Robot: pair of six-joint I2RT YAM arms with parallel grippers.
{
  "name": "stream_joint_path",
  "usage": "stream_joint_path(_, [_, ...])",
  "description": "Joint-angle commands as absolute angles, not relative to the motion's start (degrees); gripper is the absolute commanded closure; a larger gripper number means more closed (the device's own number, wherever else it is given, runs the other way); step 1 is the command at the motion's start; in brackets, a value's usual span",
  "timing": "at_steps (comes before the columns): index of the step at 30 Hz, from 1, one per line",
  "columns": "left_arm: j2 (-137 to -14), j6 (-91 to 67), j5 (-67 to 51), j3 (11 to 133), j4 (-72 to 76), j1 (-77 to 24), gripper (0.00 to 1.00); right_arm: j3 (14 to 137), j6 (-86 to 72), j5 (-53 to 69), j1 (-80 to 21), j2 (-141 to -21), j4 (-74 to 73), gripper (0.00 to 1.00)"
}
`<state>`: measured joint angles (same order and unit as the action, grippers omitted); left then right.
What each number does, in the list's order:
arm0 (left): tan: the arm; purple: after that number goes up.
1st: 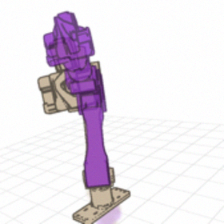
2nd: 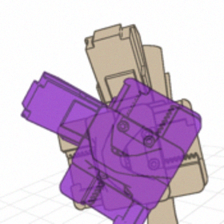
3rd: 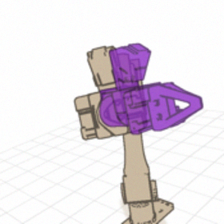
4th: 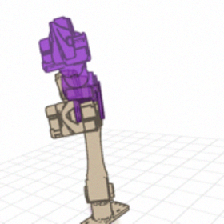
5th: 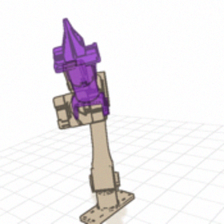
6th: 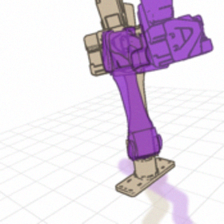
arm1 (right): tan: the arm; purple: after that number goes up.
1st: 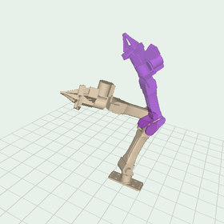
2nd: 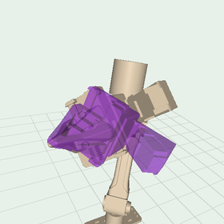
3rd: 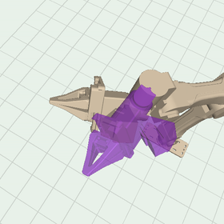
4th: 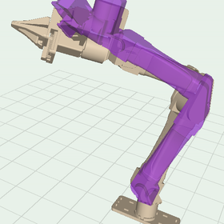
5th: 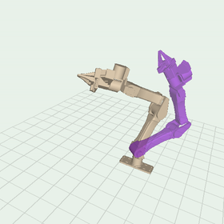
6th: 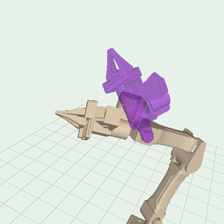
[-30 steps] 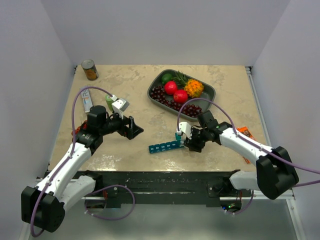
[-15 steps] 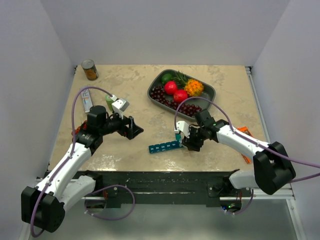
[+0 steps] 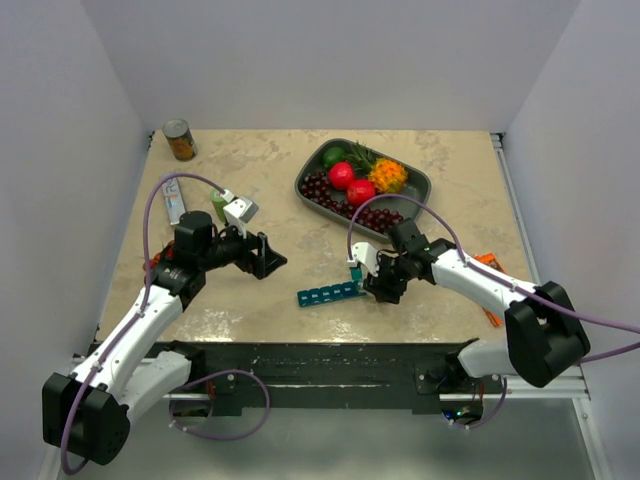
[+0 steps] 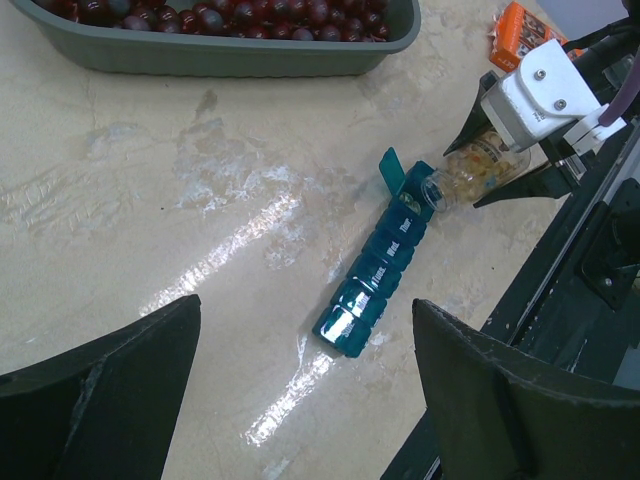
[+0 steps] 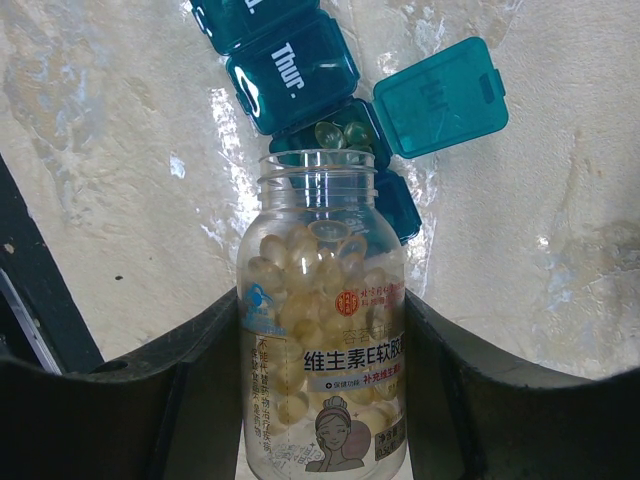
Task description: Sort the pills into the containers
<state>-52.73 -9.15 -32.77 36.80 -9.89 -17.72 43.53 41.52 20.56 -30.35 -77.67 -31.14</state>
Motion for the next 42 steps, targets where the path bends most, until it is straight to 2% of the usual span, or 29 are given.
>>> stream_joint_path(1, [-51.86, -7.56, -33.49, 36.74, -7.21, -17.93, 0.1, 45.44, 39.73, 21.53, -30.59, -77.26, -29.62, 1.0])
stream_joint_path(13, [-52.03, -7.65, -33.4, 36.74, -7.21, -17.93, 0.1, 45.26, 38.32, 24.69, -29.71, -74.62, -28.91, 1.0])
stream_joint_path(20, [-51.24, -9.14, -30.95, 36.74, -7.47, -17.84, 0.07, 44.56, 38.76, 30.23, -29.36, -67.68, -29.53, 1.0])
stream_joint_path(27, [-49.92, -14.05, -24.88, 36.12, -7.73, -17.14, 0.01, 46.49, 37.8, 38.66, -29.44, -58.11, -26.64, 1.0])
stream_joint_path(31, [-50.71, -18.8, -22.77, 35.07, -8.87, -16.26, 0.01, 43.87, 27.37, 40.17, -29.44, -45.92, -12.69, 1.0])
stream_joint_path(32, [-50.8, -20.37, -21.28, 34.89, -10.36, -16.0, 0.01, 42.9, 19.42, 39.03, -29.44, -43.97, -4.04, 1.0])
stream_joint_path(35, [-50.89, -23.36, -17.77, 34.28, -13.52, -15.65, 0.01, 39.99, 7.53, 32.46, -29.53, -37.55, 7.6, 1.0])
stream_joint_path(37, [-50.45, -25.74, -16.44, 32.97, -14.32, -15.64, 0.01, 39.99, 3.79, 27.0, -29.53, -36.39, 7.65, 1.0])
stream_joint_path(42, [-50.62, -28.91, -16.0, 31.64, -13.71, -15.56, 0.01, 37.18, 2.64, 25.84, -29.53, -30.86, 5.8, 1.0])
